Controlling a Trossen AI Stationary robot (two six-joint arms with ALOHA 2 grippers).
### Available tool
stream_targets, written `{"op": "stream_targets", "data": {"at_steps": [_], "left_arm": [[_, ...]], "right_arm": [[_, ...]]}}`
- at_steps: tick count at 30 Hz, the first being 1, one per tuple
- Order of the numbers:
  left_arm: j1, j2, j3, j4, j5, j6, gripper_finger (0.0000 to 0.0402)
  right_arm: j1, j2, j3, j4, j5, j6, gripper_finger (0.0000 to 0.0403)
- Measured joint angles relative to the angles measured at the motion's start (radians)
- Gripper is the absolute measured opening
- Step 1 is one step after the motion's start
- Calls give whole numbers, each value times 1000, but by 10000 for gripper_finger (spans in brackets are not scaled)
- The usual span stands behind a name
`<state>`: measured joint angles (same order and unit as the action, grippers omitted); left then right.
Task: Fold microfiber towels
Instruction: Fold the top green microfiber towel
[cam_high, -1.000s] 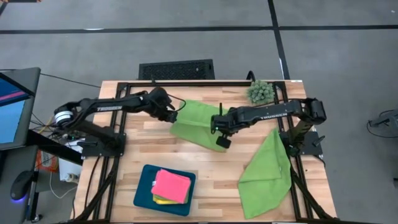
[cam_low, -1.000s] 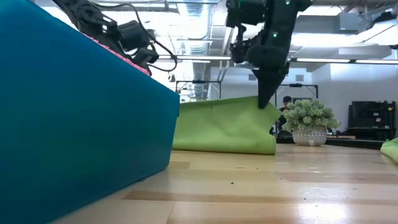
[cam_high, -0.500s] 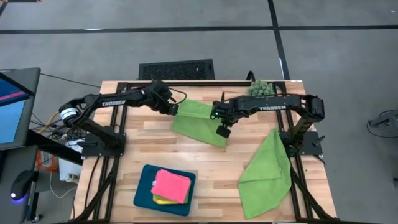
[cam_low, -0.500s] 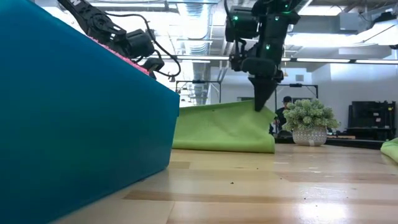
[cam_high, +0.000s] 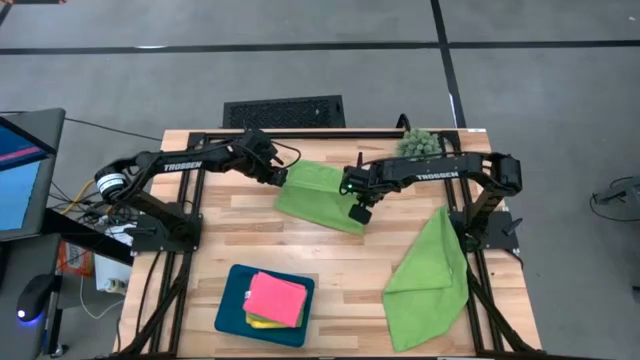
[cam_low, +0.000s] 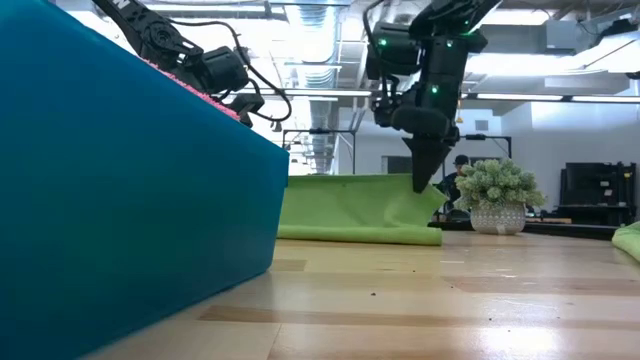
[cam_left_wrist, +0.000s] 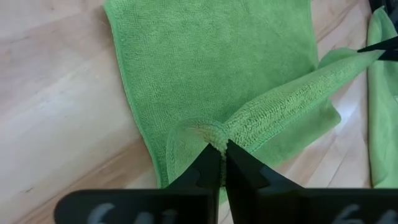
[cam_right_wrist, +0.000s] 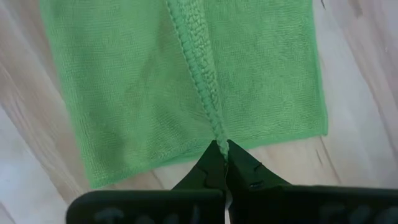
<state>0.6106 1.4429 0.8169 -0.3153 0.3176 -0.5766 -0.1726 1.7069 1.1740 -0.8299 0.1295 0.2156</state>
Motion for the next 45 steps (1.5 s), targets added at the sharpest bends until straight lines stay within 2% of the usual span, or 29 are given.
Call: {"op": "stream_targets", "data": {"at_steps": [9,25,34,40,42,45], "left_arm": [[1,0,0,28,15,-16,4],[-8,-1,-1,41,-14,-9,4],[-5,-1,-2,36,-106,-2,4],[-6,-1,-2,41,-94,44,28],[-8,-1,-2,42,-94,45,41],[-16,-1,-2,42,-93,46,55]], "right_arm": [[35,0,85,-124,1,45,13],[50,16,39,-72,2,70,19],[22,12,35,-104,-9,133,85],[-5,12,36,-106,-8,103,132],[-5,12,36,-89,-10,53,142],[12,12,32,-61,-23,-124,156]]}}
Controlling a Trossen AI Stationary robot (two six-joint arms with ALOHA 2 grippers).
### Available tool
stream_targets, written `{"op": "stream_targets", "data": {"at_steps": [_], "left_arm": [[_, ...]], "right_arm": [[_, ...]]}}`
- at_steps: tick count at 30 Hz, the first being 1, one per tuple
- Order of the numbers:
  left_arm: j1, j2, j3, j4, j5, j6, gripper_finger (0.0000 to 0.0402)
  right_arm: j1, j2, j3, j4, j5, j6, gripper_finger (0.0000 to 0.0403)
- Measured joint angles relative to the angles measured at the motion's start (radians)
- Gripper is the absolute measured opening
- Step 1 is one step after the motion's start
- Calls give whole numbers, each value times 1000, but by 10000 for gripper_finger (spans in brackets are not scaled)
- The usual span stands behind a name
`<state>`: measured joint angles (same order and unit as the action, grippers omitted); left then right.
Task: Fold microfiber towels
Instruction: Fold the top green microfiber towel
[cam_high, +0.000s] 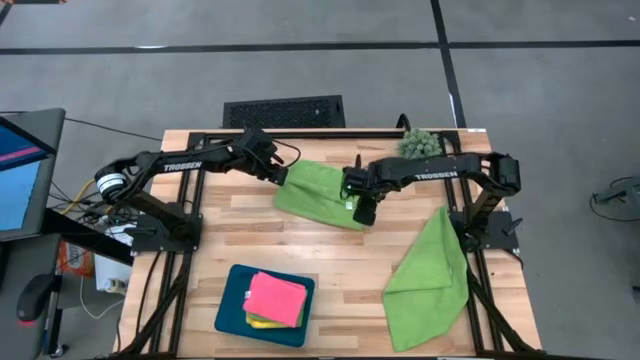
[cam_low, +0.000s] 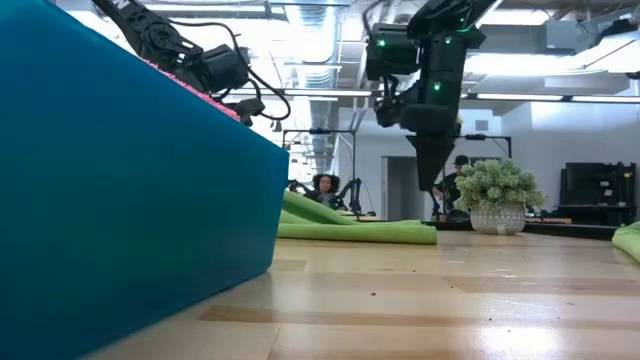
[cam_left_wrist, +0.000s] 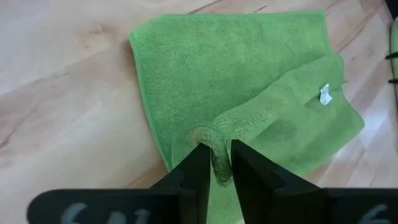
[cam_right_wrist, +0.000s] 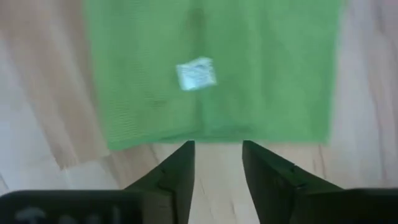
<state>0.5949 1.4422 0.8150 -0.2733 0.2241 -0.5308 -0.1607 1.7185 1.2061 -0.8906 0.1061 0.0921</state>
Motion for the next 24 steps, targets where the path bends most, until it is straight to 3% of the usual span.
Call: {"op": "stream_targets", "data": {"at_steps": [6,19,24], "left_arm": [[-13,0,0,1,0,12,66],[-14,0,0,3,0,12,67],[-14,0,0,3,0,12,67]], "right_arm": [[30,0,-131,187,-3,-197,169],[21,5,-238,358,47,-257,156],[19,5,-242,375,109,-259,130]]}}
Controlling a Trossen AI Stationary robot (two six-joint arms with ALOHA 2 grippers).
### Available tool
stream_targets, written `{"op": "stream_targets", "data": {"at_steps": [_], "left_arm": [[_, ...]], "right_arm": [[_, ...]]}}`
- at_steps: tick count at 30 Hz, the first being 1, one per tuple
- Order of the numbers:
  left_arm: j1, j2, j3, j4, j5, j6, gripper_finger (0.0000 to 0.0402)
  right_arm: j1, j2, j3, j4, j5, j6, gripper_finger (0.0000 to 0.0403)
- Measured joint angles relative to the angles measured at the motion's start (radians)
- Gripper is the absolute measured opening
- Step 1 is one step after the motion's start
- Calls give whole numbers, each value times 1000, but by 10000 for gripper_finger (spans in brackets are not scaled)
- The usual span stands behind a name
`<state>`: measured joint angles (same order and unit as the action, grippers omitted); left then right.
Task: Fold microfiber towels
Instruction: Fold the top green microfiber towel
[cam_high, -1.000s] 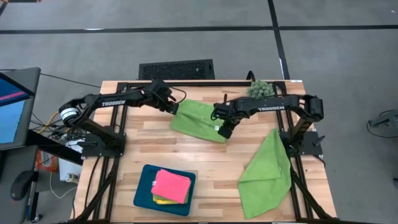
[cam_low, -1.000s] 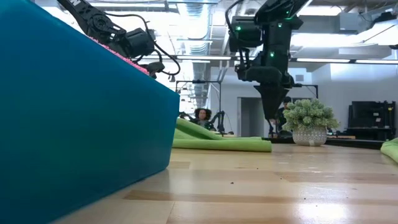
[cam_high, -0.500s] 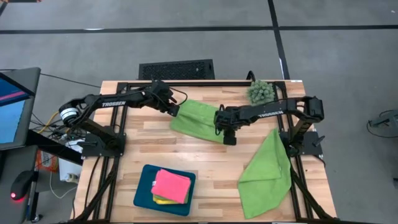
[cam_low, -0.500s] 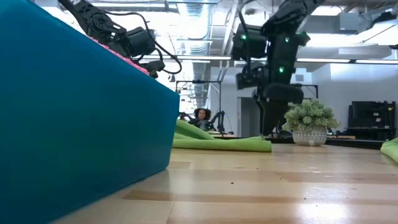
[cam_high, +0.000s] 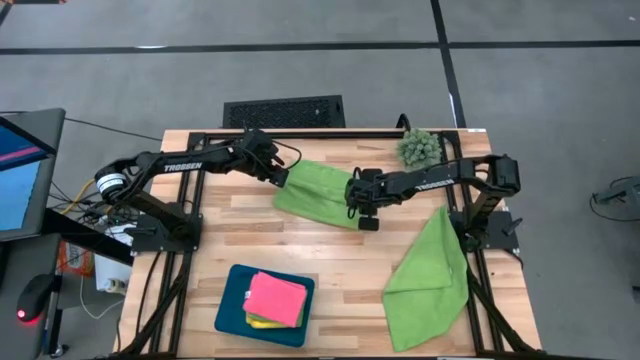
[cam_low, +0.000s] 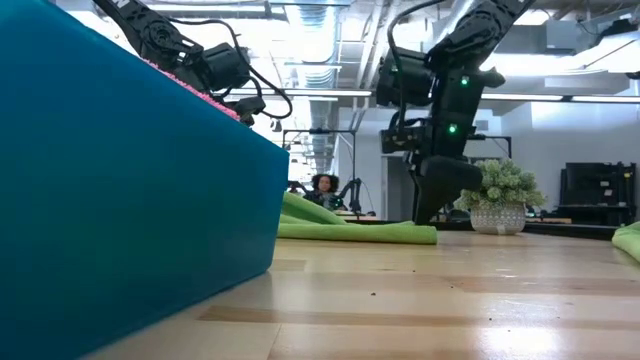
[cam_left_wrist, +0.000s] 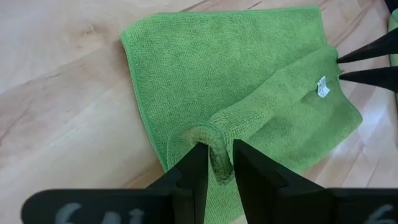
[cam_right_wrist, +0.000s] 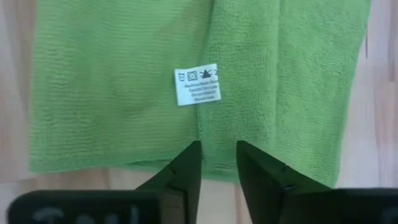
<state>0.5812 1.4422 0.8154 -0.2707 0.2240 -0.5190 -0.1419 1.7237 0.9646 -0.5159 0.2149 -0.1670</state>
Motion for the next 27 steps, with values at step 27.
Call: {"op": "stream_targets", "data": {"at_steps": [27], "left_arm": [[0,0,0,37,9,-26,67]], "right_arm": [[70,-172,0,-134,-13,227,2]]}}
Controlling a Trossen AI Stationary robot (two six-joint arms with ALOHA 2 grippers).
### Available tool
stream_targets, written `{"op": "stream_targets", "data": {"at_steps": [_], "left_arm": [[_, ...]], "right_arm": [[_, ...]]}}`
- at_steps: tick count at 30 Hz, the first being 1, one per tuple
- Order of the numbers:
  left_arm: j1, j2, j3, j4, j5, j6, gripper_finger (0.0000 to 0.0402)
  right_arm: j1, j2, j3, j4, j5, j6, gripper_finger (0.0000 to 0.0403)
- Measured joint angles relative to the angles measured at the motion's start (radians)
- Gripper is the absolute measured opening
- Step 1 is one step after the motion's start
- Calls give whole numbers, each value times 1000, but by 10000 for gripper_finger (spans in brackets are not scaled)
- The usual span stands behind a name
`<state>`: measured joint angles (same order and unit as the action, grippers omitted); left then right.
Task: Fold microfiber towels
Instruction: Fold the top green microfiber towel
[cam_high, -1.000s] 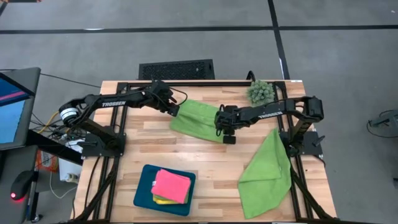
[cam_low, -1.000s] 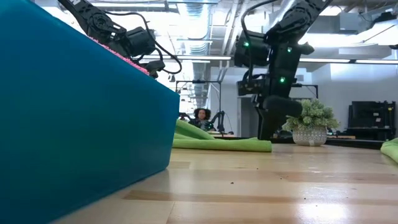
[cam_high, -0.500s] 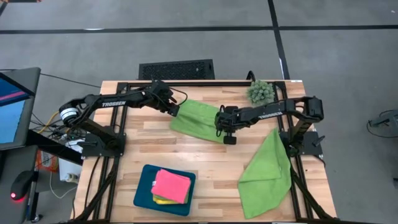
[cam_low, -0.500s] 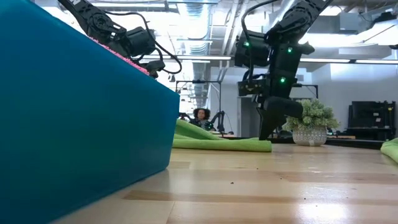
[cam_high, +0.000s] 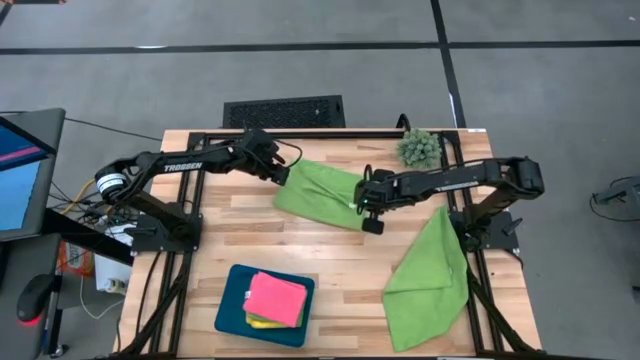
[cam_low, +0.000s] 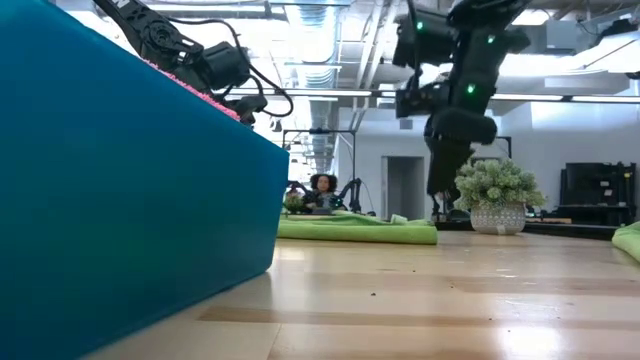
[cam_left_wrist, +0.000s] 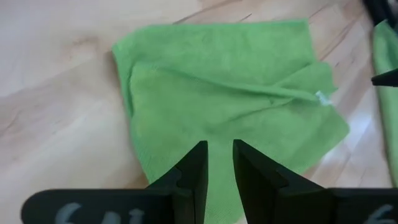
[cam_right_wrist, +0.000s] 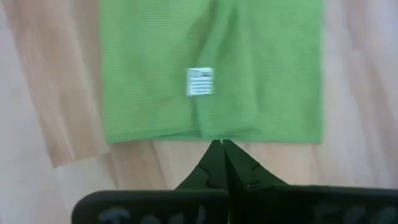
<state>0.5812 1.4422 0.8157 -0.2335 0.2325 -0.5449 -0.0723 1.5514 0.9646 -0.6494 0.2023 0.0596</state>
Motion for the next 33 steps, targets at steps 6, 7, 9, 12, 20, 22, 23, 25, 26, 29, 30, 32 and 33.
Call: {"op": "stream_targets", "data": {"at_steps": [6,7,9,12,20,22,23,25,26,29,30,32,33], "left_arm": [[0,0,1,62,-14,59,67],[0,0,1,62,-19,83,67],[0,0,1,46,20,97,67],[-23,0,1,-3,176,175,67],[-260,0,-20,-15,39,380,67],[-297,0,-20,-1,-41,384,66],[-309,0,-20,2,-72,384,66],[-317,0,-20,4,-102,382,66],[-317,0,-20,4,-105,380,66],[-311,0,-20,3,-106,379,66],[-309,0,-20,3,-106,379,66],[-306,0,-20,3,-106,379,66],[-304,0,-20,2,-106,378,66]], "right_arm": [[-12,-29,0,-15,20,14,13],[-18,-21,0,-8,15,6,22],[-33,-4,0,0,-14,-15,48],[-54,17,-1,41,-90,-41,96],[-62,16,-78,143,-122,-103,186],[-61,16,-111,181,-122,-126,191],[-59,16,-129,201,-121,-140,191],[-54,16,-153,237,-102,-160,189],[-51,16,-161,254,-84,-167,187],[-55,16,-182,288,-39,-174,179],[-57,16,-186,306,-37,-176,177],[-60,16,-190,332,-38,-200,172],[-59,17,-194,337,-42,-215,170]]}}
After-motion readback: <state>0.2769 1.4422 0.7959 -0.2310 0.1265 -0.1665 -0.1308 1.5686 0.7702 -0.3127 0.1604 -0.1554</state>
